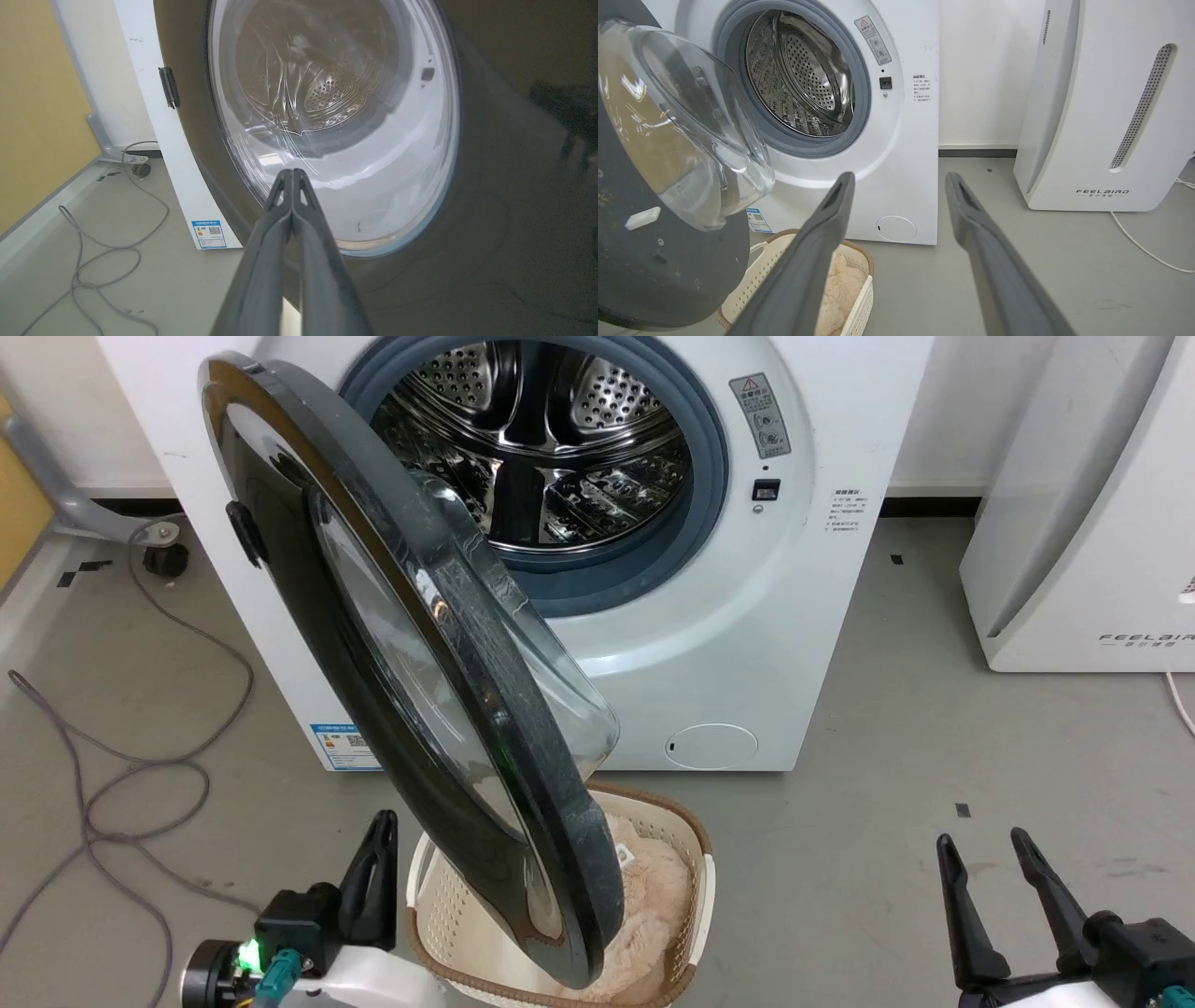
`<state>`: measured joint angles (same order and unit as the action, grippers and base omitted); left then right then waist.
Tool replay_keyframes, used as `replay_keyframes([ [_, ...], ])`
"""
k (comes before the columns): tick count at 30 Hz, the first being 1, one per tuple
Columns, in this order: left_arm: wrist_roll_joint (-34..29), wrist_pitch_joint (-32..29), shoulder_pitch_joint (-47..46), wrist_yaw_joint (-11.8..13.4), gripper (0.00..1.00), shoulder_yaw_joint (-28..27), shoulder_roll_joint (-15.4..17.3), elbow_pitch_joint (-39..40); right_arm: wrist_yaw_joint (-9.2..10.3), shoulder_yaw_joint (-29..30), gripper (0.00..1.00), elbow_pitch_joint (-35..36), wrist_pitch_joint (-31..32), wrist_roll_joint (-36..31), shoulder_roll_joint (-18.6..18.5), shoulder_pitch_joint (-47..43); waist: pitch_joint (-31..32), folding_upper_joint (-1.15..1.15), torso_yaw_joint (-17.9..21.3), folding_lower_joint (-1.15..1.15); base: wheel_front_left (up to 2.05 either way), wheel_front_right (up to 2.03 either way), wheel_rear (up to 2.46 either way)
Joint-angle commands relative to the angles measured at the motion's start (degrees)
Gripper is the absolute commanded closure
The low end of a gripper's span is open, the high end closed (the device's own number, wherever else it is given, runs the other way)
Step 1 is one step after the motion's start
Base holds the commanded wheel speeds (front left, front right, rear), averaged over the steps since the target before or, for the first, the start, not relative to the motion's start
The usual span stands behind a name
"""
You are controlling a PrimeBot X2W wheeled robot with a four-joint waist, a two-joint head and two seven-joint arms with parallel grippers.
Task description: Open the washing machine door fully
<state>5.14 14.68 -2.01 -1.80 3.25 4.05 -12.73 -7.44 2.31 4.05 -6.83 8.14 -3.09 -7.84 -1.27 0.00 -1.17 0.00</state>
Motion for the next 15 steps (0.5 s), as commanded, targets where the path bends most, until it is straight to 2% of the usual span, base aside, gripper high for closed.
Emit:
replay_keyframes([
  [1,-0.23,0.32,0.27,0.5,1.0,-0.2,0.11,1.23,-0.05,0.07,0.0,-0.2,-0.2,0.11,0.21,0.13,-0.05,0.0,-0.04,0.0,0.0,0.0,0.0],
  [7,-0.33,0.32,-0.62,1.4,1.0,-1.14,0.34,6.48,-0.05,0.1,0.0,-0.39,-0.19,0.38,0.21,0.21,-0.34,0.0,-0.3,0.0,0.0,0.0,0.0],
  [15,-1.13,0.32,-3.49,2.36,1.0,-2.52,1.46,20.39,-0.05,-0.15,0.0,-0.89,-0.46,0.59,0.21,0.66,-0.79,0.0,-0.64,0.0,0.0,0.0,0.0],
])
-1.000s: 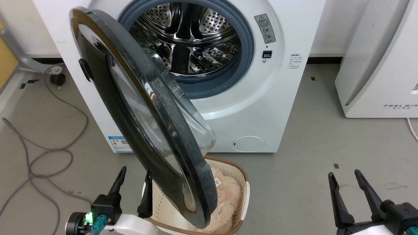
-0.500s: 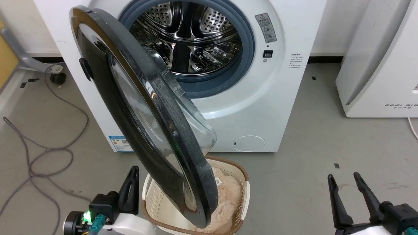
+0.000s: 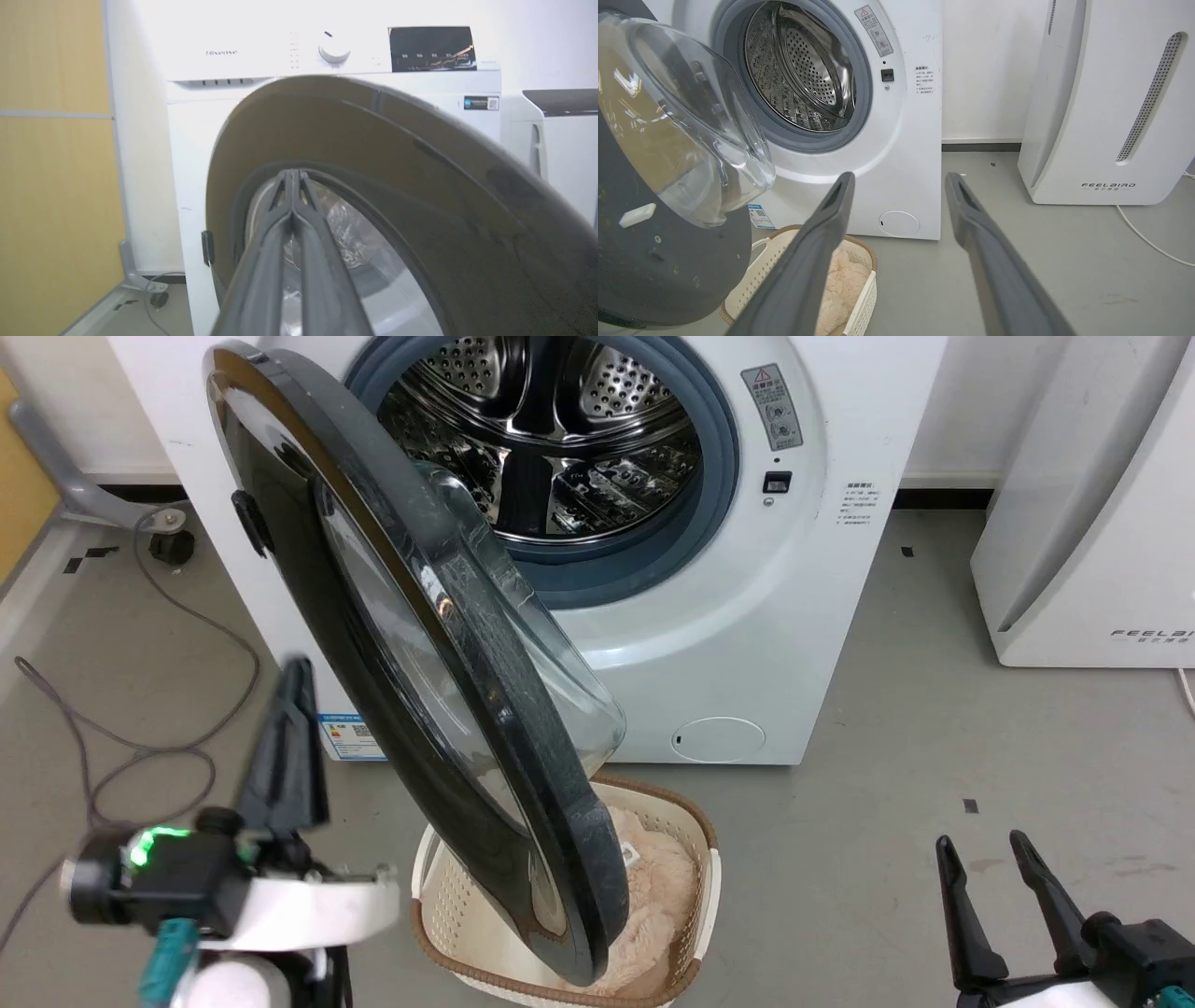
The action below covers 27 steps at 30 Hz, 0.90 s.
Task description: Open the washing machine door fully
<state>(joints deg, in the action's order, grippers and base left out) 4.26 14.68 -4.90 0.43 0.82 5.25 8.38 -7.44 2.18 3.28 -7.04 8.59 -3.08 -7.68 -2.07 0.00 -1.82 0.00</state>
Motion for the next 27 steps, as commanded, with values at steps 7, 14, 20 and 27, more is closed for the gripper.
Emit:
replay_keyframes([
  [7,-0.92,0.32,-4.81,0.96,1.0,0.11,0.2,15.86,-0.05,-0.17,0.0,-0.46,-0.55,0.02,0.2,0.74,-0.16,0.0,0.23,0.0,0.0,0.0,0.0],
  [14,1.53,-1.15,-7.07,-2.04,1.0,7.65,-0.7,26.07,-0.05,0.04,0.0,-0.77,-1.14,0.0,0.2,0.9,-0.36,0.0,0.59,0.0,0.0,0.0,0.0],
  [20,5.55,-8.07,-5.17,-5.53,1.0,20.92,-1.27,25.86,-0.05,0.16,0.0,-1.26,-1.45,0.07,0.2,0.83,-0.42,0.0,0.6,0.0,0.0,0.0,0.0],
  [27,10.44,-18.01,-0.55,-7.14,1.0,34.7,-0.17,21.26,-0.05,0.32,0.0,-1.87,-1.54,0.02,0.2,0.75,-0.56,0.0,0.45,0.0,0.0,0.0,0.0],
])
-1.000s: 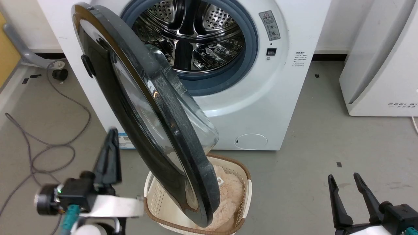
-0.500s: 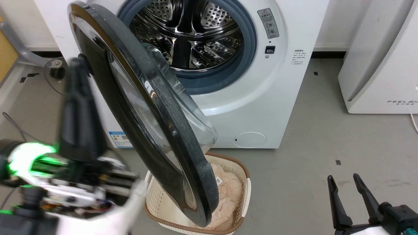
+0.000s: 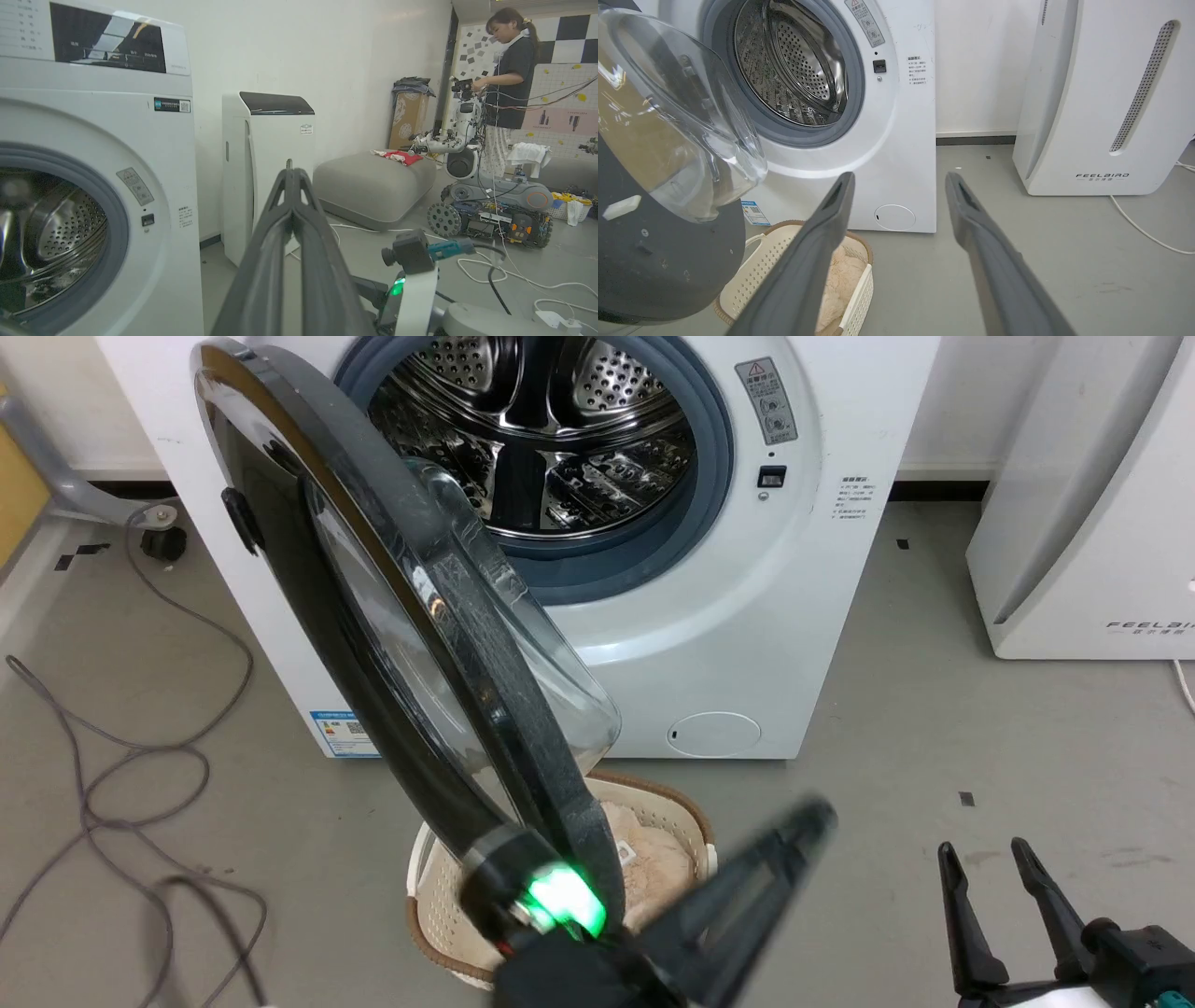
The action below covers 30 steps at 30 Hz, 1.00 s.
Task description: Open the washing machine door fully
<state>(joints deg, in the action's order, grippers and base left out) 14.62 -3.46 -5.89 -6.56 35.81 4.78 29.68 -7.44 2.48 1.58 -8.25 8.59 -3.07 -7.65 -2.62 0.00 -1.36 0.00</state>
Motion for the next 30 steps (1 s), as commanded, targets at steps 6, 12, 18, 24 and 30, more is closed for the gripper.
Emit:
replay_keyframes([
  [6,1.52,-6.95,4.61,0.66,1.0,3.4,2.68,-4.22,-0.05,-0.12,0.0,-0.45,-0.21,0.06,0.19,0.83,-0.11,0.0,0.14,0.0,0.0,0.0,0.0],
  [12,0.61,-8.46,6.35,3.63,1.0,1.61,3.96,-10.78,-0.05,-0.16,0.0,-0.87,-0.17,0.15,0.19,0.92,-0.07,0.0,0.35,0.0,0.0,0.0,0.0],
  [18,-0.5,-5.29,4.68,6.92,1.0,-1.32,2.57,-19.11,-0.05,-0.51,0.0,-1.55,-0.12,0.35,0.19,1.06,0.04,0.0,0.68,0.0,0.0,0.0,0.0],
  [24,-0.82,-1.94,2.91,9.57,1.0,-3.32,1.2,-24.37,-0.05,-0.71,0.0,-2.64,-0.3,0.64,0.19,1.06,0.17,0.0,0.94,0.0,0.0,0.0,0.0],
  [30,-2.74,-1.36,1.7,11.16,1.0,-3.2,1.29,-26.29,-0.05,-0.58,0.0,-3.54,-0.57,0.98,0.19,1.12,-0.03,0.0,0.33,0.0,0.0,0.0,0.0],
])
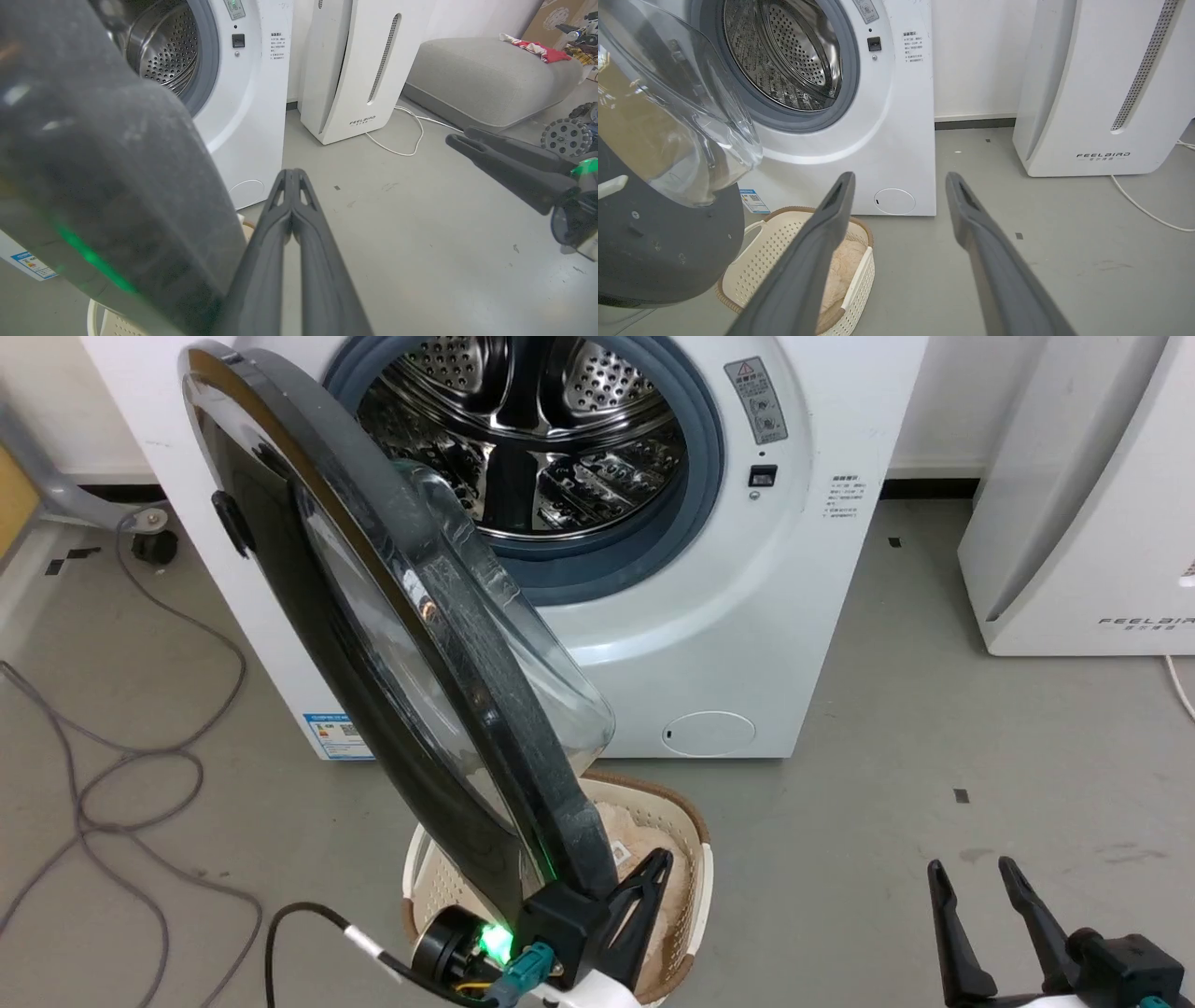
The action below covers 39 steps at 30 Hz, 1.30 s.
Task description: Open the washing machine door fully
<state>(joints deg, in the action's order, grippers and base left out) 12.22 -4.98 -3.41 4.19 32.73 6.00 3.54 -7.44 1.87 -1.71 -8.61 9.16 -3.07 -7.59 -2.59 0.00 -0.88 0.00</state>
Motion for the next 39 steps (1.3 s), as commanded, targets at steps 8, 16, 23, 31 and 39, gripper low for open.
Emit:
replay_keyframes([
  [8,-0.79,0.34,0.58,2.1,1.0,-0.51,0.74,-0.11,-0.05,-0.25,0.0,-1.36,-1.16,1.12,0.19,1.47,0.18,0.0,-1.33,0.0,0.0,0.0,0.0],
  [16,-0.29,0.85,4.33,4.32,1.0,-1.52,1.85,3.89,-0.05,-0.4,0.0,-1.93,-2.33,1.32,0.19,1.52,-0.17,0.0,-3.48,0.0,0.0,0.0,0.0],
  [23,0.15,-0.34,7.42,5.38,1.0,-1.66,3.25,10.13,-0.05,0.3,0.0,-2.27,-2.23,1.28,0.19,1.12,-0.62,0.0,-7.63,0.0,0.0,0.0,0.0],
  [31,-0.43,-1.74,10.38,6.91,1.0,-1.4,4.56,16.35,-0.05,1.24,0.0,-2.12,-2.07,1.11,0.19,0.58,-0.65,0.0,-12.6,0.0,0.0,0.0,0.0],
  [39,-1.27,-1.01,12.39,9.57,1.0,-3.21,5.34,19.53,-0.05,2.35,0.0,-1.39,-1.56,1.1,0.19,-0.1,-0.43,0.0,-18.16,0.0,0.0,0.0,0.0],
])
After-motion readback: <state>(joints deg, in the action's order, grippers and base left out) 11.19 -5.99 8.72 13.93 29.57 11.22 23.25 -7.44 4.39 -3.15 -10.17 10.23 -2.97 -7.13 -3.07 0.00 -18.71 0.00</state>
